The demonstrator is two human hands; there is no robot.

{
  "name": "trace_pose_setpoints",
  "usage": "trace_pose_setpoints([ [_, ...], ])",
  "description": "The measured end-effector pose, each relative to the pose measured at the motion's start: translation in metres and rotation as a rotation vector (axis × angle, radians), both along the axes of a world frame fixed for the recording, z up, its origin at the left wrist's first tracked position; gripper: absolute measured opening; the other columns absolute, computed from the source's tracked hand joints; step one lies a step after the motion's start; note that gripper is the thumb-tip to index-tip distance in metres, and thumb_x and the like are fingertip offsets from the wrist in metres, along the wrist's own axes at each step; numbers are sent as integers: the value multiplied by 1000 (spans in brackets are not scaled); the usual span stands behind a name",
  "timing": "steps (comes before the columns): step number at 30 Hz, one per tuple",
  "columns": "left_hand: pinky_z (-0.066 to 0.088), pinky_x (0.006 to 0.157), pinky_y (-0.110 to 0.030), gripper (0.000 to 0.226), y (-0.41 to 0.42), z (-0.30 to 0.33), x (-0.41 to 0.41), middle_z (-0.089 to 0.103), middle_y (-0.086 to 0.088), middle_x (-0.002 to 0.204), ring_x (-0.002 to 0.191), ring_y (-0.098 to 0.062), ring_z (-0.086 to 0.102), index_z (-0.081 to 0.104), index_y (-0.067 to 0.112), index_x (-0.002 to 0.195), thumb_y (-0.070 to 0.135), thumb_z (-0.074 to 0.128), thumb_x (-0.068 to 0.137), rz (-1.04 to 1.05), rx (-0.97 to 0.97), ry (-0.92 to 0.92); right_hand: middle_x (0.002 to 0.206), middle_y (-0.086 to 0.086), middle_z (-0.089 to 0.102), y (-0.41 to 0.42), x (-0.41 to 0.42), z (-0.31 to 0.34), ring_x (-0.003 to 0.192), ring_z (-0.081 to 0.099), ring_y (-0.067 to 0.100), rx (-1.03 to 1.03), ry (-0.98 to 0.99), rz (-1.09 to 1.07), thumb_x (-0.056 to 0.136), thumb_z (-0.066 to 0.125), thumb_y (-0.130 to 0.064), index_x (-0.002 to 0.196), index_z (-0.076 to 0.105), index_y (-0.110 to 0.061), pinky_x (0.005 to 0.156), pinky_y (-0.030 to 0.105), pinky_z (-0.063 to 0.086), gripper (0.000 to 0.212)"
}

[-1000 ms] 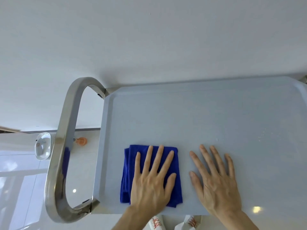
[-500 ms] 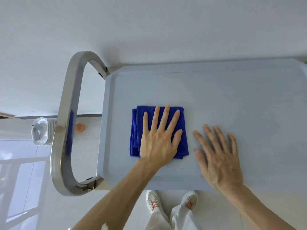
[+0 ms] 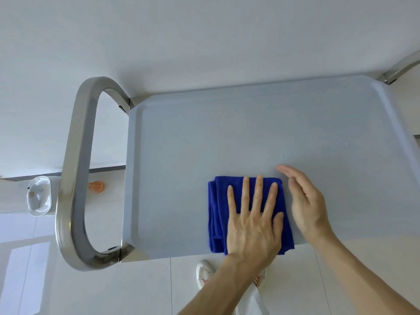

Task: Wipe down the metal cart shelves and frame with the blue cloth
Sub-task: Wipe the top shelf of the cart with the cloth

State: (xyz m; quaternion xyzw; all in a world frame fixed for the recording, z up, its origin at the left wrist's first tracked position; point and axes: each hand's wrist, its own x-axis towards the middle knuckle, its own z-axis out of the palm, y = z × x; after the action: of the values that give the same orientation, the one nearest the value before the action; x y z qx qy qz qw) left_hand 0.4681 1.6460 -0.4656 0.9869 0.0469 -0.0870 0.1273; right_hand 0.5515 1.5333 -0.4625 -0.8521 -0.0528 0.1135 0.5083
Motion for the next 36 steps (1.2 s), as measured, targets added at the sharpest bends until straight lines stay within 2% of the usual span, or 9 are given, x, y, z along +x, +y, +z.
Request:
trace_pose_setpoints([
  [3,10,121,-60,60,-1,8,6,20,-5,164,153,-27,9,25,23,157,47,30,102,11,-94,-48,124,-16,69,-6,8,17,123,57,-3,93,61,-140,108,41,-19,122,60,-35,102,9,40,29],
  [7,23,120,-50,48,55,13,-1,47,-2,151,143,-22,40,53,15,141,31,43,96,51,-247,-244,125,-10,66,10,-4,27,120,59,7,-77,-123,-109,104,45,-10,125,61,-23,101,11,40,29],
  [10,21,120,-55,48,114,11,9,46,-7,152,142,-28,41,55,13,139,31,38,98,163,-150,-256,130,-5,62,48,-35,21,124,55,17,-244,-325,151,100,51,-18,129,62,-16,110,35,40,31],
  [12,15,120,-59,48,143,5,19,37,-7,158,147,-31,31,47,16,147,32,40,102,185,-81,-189,147,-3,53,70,-57,10,139,44,25,-530,-370,301,102,43,-40,141,54,-22,115,54,33,45],
  [15,3,120,-61,55,160,-8,27,18,-2,165,153,-26,12,24,27,157,43,26,105,180,13,-64,165,0,27,77,-74,-9,152,22,30,-833,-349,400,102,26,-62,157,29,-28,119,63,20,65],
  [19,2,120,-61,58,160,-22,26,11,1,167,154,-22,4,11,31,159,49,11,103,162,76,-55,167,-3,20,65,-59,-22,154,16,27,-852,-384,464,101,27,-65,159,18,-34,119,63,17,67],
  [28,1,121,-58,57,164,-24,29,17,1,165,154,-21,9,15,33,158,51,15,104,172,120,-56,165,-5,26,86,58,-18,153,20,26,-919,-366,292,104,21,-56,156,27,-38,121,59,12,55],
  [32,3,121,-58,57,164,-21,26,20,1,165,153,-21,11,19,33,157,50,21,103,181,99,-46,166,-3,24,83,10,-16,154,18,27,-891,-337,245,102,32,-57,157,28,-35,121,60,12,59],
  [36,3,121,-58,58,164,-17,29,21,0,165,153,-21,12,22,32,157,50,21,102,181,90,-30,167,-5,17,44,-86,-19,152,22,30,-885,-349,433,98,28,-66,158,20,-37,119,62,17,67],
])
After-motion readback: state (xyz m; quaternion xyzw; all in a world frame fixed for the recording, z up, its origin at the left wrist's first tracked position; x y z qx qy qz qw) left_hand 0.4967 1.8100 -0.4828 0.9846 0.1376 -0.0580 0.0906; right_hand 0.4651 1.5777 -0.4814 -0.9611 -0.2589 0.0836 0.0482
